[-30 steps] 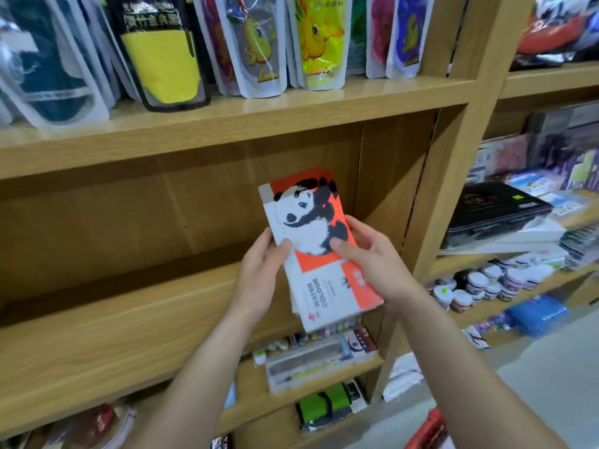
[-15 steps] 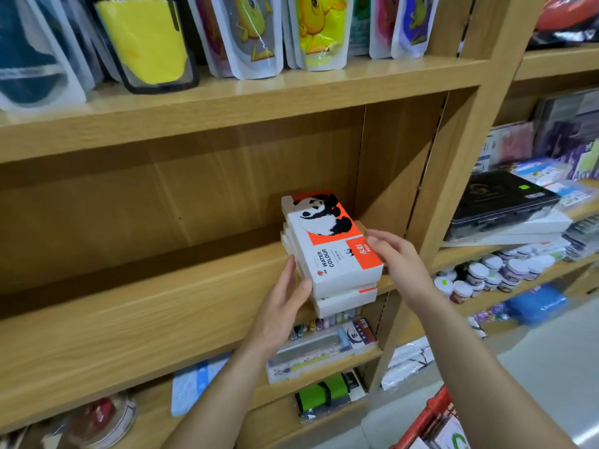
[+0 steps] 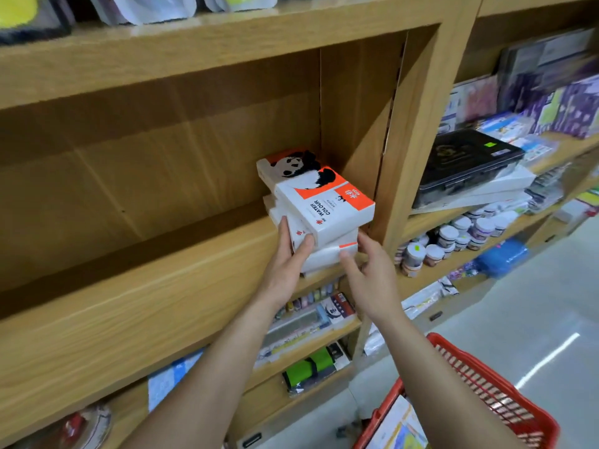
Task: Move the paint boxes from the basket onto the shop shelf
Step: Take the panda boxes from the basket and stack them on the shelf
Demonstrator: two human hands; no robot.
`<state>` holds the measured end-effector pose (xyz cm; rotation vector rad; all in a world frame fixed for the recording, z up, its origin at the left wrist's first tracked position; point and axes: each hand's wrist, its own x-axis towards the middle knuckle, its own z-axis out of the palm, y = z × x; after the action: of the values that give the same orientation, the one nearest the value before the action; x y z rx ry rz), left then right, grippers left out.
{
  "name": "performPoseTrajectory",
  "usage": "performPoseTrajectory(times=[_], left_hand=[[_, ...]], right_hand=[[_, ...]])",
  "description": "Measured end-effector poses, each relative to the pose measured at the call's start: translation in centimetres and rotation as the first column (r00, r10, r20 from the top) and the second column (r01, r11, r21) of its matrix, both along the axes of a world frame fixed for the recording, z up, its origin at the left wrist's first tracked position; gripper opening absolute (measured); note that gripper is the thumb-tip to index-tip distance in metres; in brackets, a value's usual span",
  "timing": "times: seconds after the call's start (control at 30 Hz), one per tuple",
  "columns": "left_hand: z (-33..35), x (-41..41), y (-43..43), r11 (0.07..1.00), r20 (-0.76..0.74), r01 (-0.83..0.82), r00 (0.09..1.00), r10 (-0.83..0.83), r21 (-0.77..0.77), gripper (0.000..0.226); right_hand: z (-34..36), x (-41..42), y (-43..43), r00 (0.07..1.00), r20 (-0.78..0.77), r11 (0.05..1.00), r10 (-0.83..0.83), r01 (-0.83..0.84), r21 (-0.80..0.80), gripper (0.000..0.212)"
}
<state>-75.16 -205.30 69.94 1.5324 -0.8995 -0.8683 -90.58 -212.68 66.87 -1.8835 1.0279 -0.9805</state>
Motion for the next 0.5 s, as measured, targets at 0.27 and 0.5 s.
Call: performPoseTrajectory(times=[0.27, 0.5], left_hand=[[-0.4, 0.4, -5.5, 0.993, 0.043, 0.120, 0.992, -0.119, -0.013, 0.110], [-0.4, 2.9, -6.3, 0.990, 0.161, 0.142, 0.977, -0.142, 0.008, 0.093]], right_hand=[[-1.5, -0.1, -0.6, 0.973, -0.023, 0.973, -0.228, 0.228, -0.025, 0.058], [-1.6, 2.5, -1.5, 0.942, -0.317, 0.993, -0.112, 0.091, -0.081, 0.077]])
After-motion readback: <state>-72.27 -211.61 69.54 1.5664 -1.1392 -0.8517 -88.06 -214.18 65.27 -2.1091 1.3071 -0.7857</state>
